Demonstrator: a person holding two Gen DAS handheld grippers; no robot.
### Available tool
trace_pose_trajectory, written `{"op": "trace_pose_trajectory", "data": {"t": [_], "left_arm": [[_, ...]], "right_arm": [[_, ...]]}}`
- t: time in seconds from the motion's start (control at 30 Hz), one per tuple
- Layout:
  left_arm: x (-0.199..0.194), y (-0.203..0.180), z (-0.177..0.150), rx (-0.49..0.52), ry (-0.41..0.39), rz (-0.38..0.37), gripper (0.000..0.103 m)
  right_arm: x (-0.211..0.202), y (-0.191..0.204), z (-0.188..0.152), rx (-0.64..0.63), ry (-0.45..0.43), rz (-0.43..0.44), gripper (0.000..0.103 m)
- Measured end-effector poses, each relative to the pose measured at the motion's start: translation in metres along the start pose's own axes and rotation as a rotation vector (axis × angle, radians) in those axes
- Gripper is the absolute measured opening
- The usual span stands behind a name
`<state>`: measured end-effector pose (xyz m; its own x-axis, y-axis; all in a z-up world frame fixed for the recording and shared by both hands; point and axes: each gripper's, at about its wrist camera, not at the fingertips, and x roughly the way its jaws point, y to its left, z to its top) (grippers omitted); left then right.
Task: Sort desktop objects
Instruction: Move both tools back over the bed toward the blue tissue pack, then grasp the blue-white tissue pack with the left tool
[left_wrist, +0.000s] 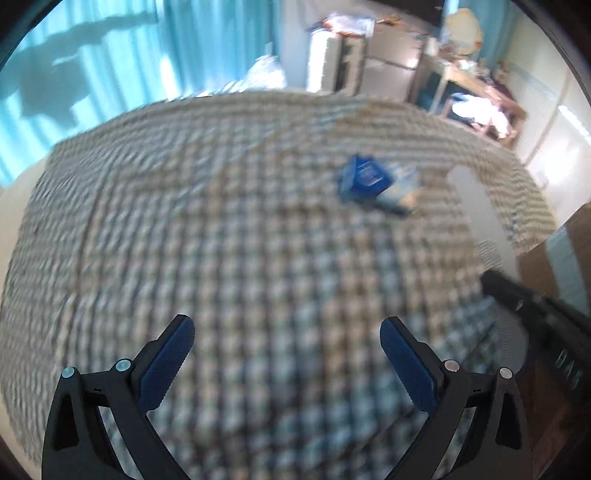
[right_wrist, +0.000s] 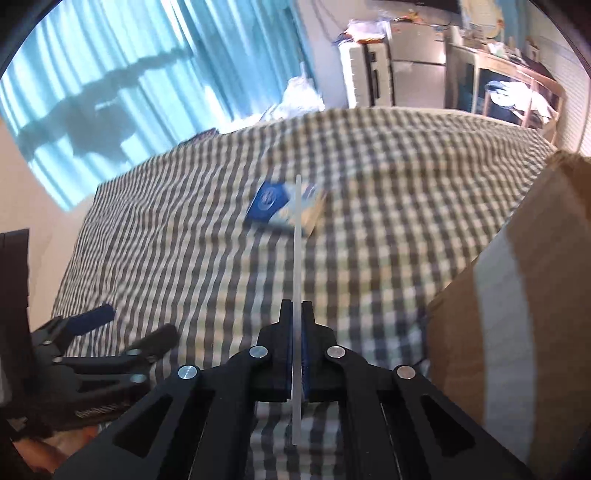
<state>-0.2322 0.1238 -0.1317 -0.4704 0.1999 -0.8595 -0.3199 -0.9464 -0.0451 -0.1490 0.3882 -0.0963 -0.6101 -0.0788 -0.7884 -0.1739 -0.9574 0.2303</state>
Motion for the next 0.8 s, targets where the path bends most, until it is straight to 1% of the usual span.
{"op": "trace_pose_trajectory", "data": {"t": [0.03, 0.07, 0.17, 0.2, 0.27, 0.37, 0.47, 0.53, 0.63, 0.7, 0.77, 0.8], "left_arm": [[0.004, -0.007, 0.006, 0.016, -0.007, -0.011, 0.103], [0.009, -0.016, 0.012, 0.038, -0.013, -0.016, 0.103], [0.027, -0.035, 0.028, 0.085, -0.024, 0.013, 0.103], [0.032, -0.038, 0.032, 0.092, -0.025, 0.004, 0.103], [0.043, -0.044, 0.041, 0.099, -0.027, -0.033, 0.103], [0.052, -0.052, 0.050, 0.129, -0.062, -0.053, 0.103], [0.059, -0.063, 0.059, 0.160, -0.095, -0.082, 0.103], [0.067, -0.067, 0.067, 0.164, -0.108, -0.082, 0.103], [0.092, -0.067, 0.084, 0.127, -0.071, -0.064, 0.103], [0.106, -0.065, 0.088, 0.103, -0.034, -0.061, 0.103], [0.109, -0.063, 0.088, 0.105, -0.040, -0.076, 0.103], [0.108, -0.063, 0.087, 0.109, -0.039, -0.084, 0.095]], "right_arm": [[0.005, 0.007, 0.003, -0.006, 0.001, -0.010, 0.003], [0.003, 0.004, 0.004, -0.013, -0.004, -0.023, 0.003], [0.003, -0.005, 0.013, -0.039, -0.016, -0.039, 0.003], [0.016, 0.009, 0.018, -0.043, -0.018, -0.044, 0.003], [0.015, 0.005, 0.023, -0.063, -0.037, -0.075, 0.003], [0.027, 0.007, 0.036, -0.054, -0.050, -0.112, 0.003], [0.022, -0.001, 0.047, -0.027, -0.076, -0.099, 0.003], [0.026, 0.001, 0.050, -0.023, -0.083, -0.094, 0.003], [0.031, 0.014, 0.045, -0.028, -0.076, -0.087, 0.003], [0.036, 0.017, 0.046, -0.032, -0.069, -0.083, 0.003], [0.035, 0.018, 0.046, -0.030, -0.065, -0.071, 0.003], [0.035, 0.019, 0.045, -0.026, -0.066, -0.069, 0.003]]}}
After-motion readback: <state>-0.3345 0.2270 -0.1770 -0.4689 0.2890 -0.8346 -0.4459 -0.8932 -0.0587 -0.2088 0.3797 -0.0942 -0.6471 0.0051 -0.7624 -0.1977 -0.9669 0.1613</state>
